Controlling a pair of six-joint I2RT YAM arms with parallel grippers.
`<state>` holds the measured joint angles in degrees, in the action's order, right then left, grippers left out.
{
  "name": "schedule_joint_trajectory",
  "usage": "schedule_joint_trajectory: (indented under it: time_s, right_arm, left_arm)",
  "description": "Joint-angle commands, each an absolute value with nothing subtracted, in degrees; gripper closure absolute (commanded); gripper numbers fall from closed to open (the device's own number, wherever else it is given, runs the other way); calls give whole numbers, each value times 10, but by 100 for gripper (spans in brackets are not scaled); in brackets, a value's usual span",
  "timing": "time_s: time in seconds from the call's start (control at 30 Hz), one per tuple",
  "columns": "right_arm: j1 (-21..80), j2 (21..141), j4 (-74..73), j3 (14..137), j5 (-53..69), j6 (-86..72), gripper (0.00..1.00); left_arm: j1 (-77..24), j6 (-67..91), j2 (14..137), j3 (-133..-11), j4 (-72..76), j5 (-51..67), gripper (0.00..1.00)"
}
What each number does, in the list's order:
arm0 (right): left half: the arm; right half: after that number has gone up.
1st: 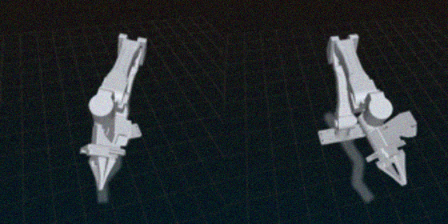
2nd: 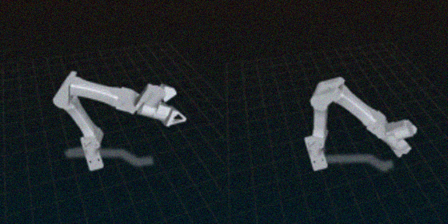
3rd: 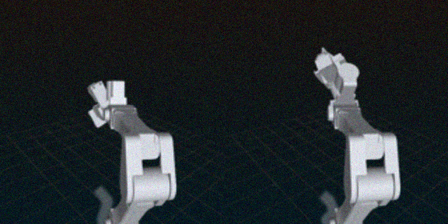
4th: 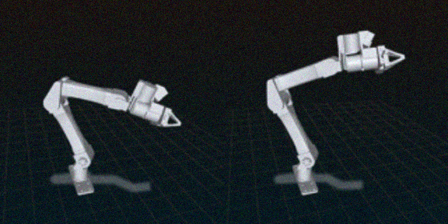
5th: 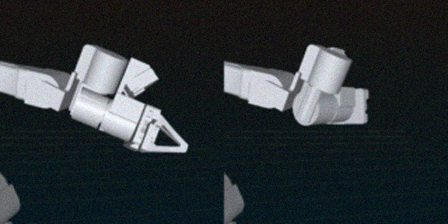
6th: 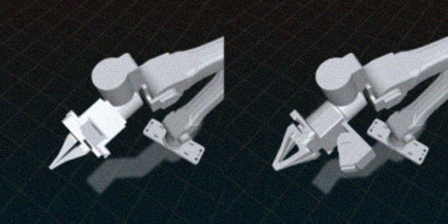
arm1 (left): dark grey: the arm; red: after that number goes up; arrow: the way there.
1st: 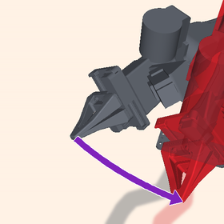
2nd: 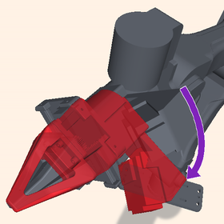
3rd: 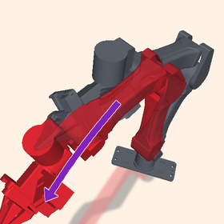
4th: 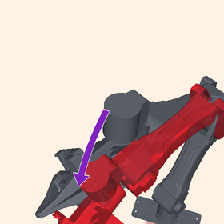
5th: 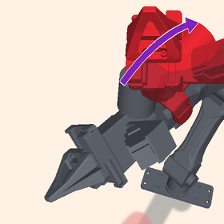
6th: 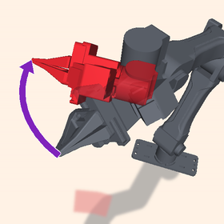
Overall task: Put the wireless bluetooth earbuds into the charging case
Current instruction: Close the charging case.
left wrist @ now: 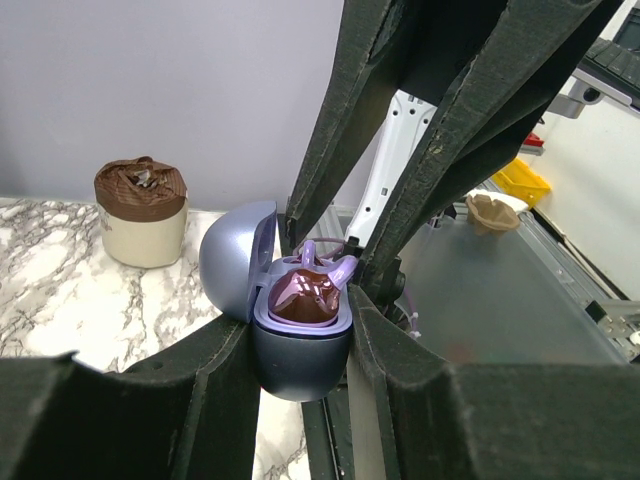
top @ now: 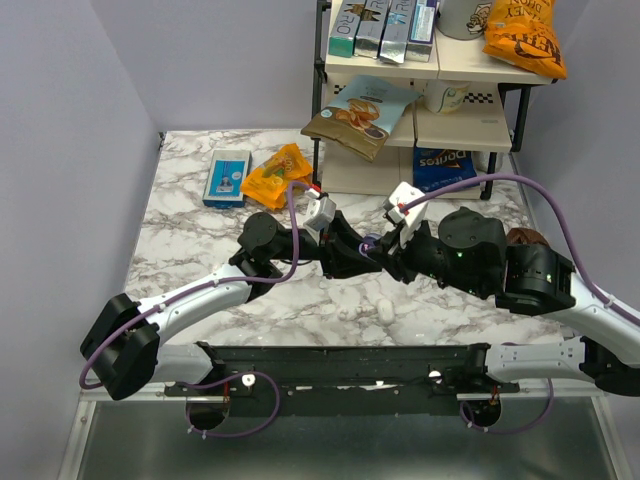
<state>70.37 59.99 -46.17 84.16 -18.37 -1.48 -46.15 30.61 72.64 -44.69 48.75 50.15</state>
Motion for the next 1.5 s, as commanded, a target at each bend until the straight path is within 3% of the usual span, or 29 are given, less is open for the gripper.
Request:
schedule_joint_trajectory:
  time_s: [0.0,0.17,0.5,0.53,0.7,0.8,0.9,1.07,1.47]
  right_arm:
    - [699,602,-468,833,-185,-11,69]
    - [695,604,-467,831,-185,-15,76]
    - [687,602,-467,830,-183,-15,81]
    - [686,600,-467,831,-182,-15,80]
    - [686,577,-448,836,-183,-21,53]
    - [686,561,-444,847,-209,-22,50]
    - [669,564,-456,853,-269,-32,57]
    - [600,577,-470,832,-242,-68,71]
    - [598,598,-461,808,-119,-61,73]
  left_arm:
    - [-463,301,719,-462,509,512,100]
    - [-462,300,717,-458,513,512,100]
    - [-462,298,716,-454,519,511,100]
    - [-462,299,716,-454,518,510,100]
    - [-463,293,718,-450,515,507,100]
    - [-462,282,719,-444,504,502,100]
    - [-463,281,717,-434,508,499,100]
    - [-468,264,700,-410,528,497,100]
    - [-473,239,693,-410,512,475,100]
